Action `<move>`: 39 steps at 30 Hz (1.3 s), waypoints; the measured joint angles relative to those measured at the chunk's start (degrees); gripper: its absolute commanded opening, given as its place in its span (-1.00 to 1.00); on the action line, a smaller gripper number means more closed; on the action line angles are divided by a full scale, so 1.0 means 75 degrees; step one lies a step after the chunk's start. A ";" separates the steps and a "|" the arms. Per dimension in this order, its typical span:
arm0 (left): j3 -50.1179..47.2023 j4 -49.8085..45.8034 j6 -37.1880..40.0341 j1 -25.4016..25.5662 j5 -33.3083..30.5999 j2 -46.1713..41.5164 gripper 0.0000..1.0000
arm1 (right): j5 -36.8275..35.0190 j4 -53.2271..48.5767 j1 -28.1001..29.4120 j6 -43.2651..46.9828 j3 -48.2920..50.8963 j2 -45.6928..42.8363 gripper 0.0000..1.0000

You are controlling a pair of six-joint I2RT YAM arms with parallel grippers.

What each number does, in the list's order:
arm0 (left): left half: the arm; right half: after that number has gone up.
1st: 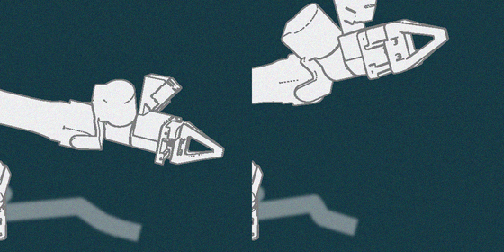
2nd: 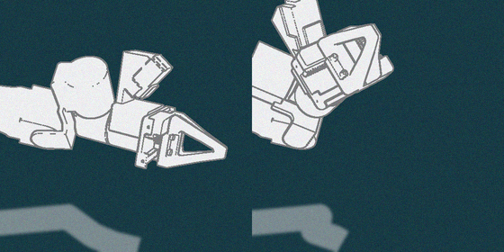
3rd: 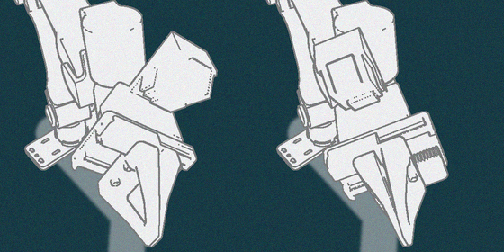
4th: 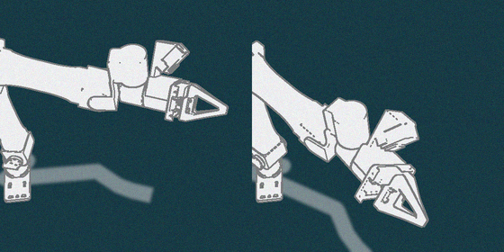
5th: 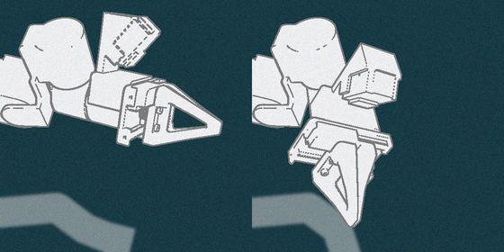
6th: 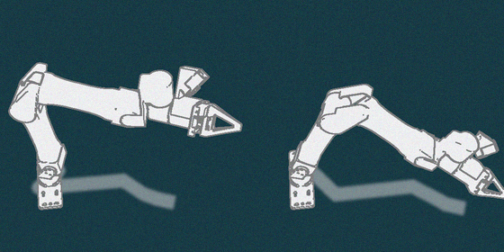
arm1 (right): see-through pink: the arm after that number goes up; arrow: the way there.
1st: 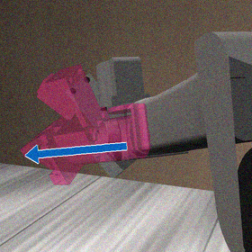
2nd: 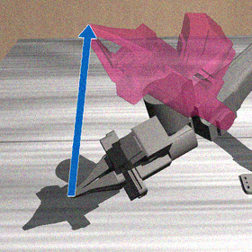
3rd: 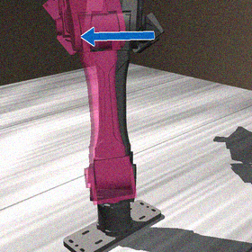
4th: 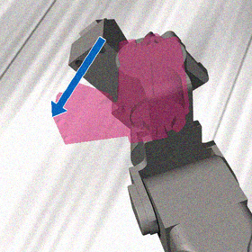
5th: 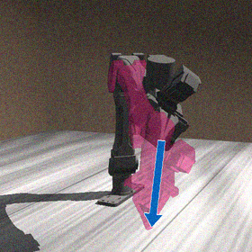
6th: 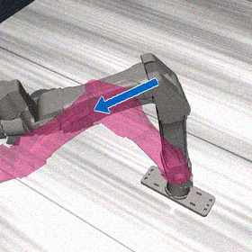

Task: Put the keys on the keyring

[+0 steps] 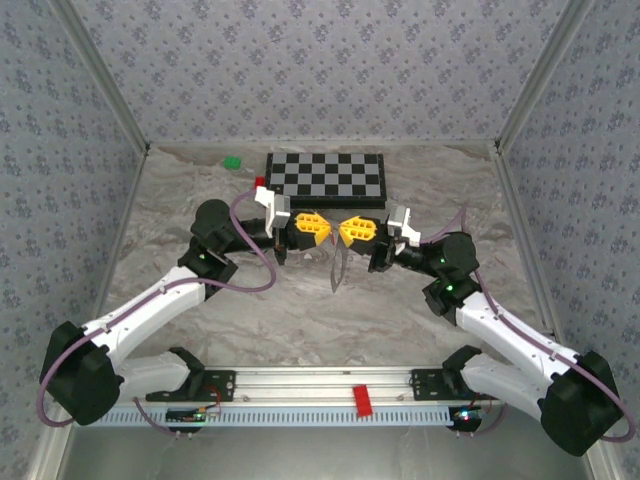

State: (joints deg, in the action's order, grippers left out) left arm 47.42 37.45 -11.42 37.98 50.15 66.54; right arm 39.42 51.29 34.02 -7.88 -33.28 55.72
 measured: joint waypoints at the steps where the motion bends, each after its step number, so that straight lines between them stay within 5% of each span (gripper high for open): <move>1: 0.0000 0.0000 0.0000 0.0000 0.0000 0.0000 -1.00 | 0.0000 0.0000 0.0000 0.0003 0.0000 0.0003 -1.00; 21: -0.0003 -0.0009 0.0012 0.0003 0.0023 0.0000 -1.00 | 0.0000 -0.0032 0.0064 0.0032 -0.0058 0.0119 -1.00; 39: -0.0003 -0.0227 0.0221 -0.0009 -0.0230 -0.0105 -1.00 | -0.0026 -0.1614 0.0070 0.0119 -0.0676 -0.0015 -1.00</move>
State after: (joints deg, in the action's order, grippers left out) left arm 47.40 35.75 -9.76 37.91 48.42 65.76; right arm 39.22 39.18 34.54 -6.98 -38.35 55.61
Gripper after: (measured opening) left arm 0.045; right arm 0.038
